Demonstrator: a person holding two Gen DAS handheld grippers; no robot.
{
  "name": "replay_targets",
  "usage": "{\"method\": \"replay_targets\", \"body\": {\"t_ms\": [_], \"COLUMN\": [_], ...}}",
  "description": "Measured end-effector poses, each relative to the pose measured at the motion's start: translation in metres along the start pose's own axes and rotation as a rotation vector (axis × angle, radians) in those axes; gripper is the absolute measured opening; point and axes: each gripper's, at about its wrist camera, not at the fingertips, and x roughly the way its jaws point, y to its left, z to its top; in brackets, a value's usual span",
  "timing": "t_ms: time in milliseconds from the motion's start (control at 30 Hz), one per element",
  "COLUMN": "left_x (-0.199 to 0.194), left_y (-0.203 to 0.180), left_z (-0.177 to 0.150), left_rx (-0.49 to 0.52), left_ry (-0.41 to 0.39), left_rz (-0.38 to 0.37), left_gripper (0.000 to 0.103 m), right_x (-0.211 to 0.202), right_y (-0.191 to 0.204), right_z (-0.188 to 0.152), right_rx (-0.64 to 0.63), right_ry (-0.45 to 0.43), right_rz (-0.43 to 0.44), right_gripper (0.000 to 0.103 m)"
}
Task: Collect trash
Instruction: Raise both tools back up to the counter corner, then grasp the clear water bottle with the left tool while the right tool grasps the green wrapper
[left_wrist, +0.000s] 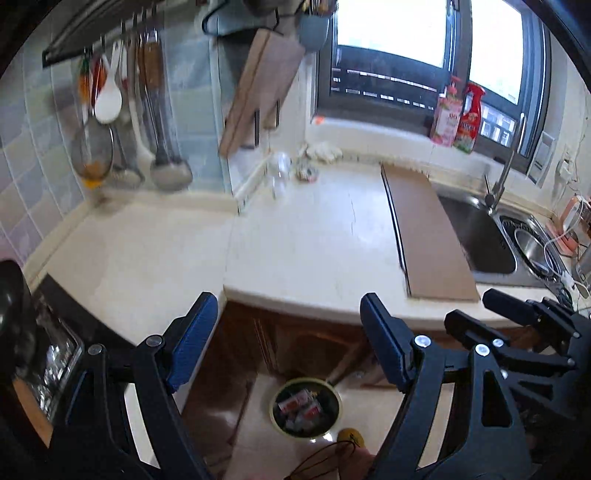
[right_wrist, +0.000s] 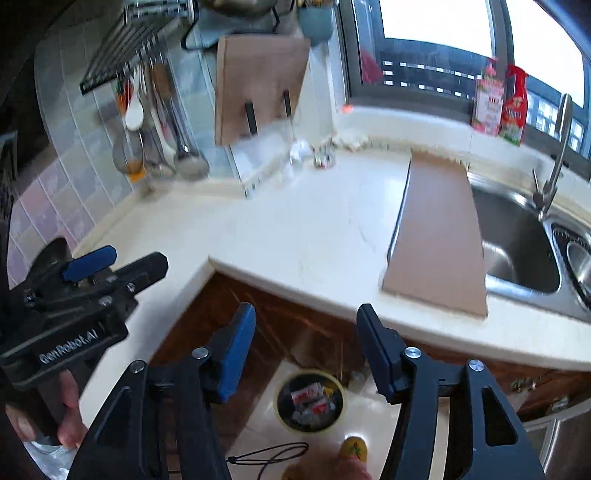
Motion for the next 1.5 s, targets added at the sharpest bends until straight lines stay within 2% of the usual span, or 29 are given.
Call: {"method": "replay_targets", "body": {"t_ms": [200, 433, 633, 733, 867, 967, 1100, 1233, 1367, 1500], "left_x": [0.007, 0.078, 0.168, 0.212, 0.276, 0.322, 0.374, 0.421, 0.451, 0.471], "left_y": [-0.002, -0.015, -0.029, -0.037, -0.043, -0.046, -0.049, -0.049, -0.043, -0.039], "left_z": [0.050, 0.107, 0.156, 0.171, 0.186, 0.194, 0.201, 0.207, 0.209, 0.211], "left_rx": [-0.008, 0.000, -0.044, -0.061, -0.094, -0.112, -0.132, -0.148, -0.172, -0.188], "left_ry": [-0.069, -0.062, 0.002, 0.022, 0.030, 0.028, 0.045, 0.061, 0.081, 0.086], "left_rz": [0.054, 0.117, 0.167, 0.197, 0.244, 0.283, 0.310, 0.330, 0.344, 0.354], "left_gripper": [0.078, 0.078, 0.078, 0.077, 0.077, 0.077, 0.073, 0.073, 0.073, 0.073], "right_x": [0.001, 0.054, 0.150, 0.218, 0.315, 0.385, 0.465, 0.530, 0.577, 0.602], "right_y": [-0.010, -0.040, -0.087, -0.113, -0.142, -0.154, -0.159, -0.158, -0.153, -0.145], "right_z": [0.072, 0.174, 0.273, 0.321, 0.365, 0.376, 0.375, 0.367, 0.361, 0.354], "right_rx": [-0.030, -0.060, -0.098, -0.093, -0.088, -0.073, -0.054, -0.043, -0.035, -0.031], "right_ry": [-0.034, -0.026, 0.028, 0.090, 0.167, 0.223, 0.277, 0.325, 0.351, 0.372], "right_rz": [0.043, 0.125, 0.187, 0.239, 0.276, 0.300, 0.331, 0.346, 0.357, 0.383], "right_gripper": [0.069, 0.069, 0.069, 0.069, 0.069, 0.069, 0.069, 0.059, 0.050, 0.041]}}
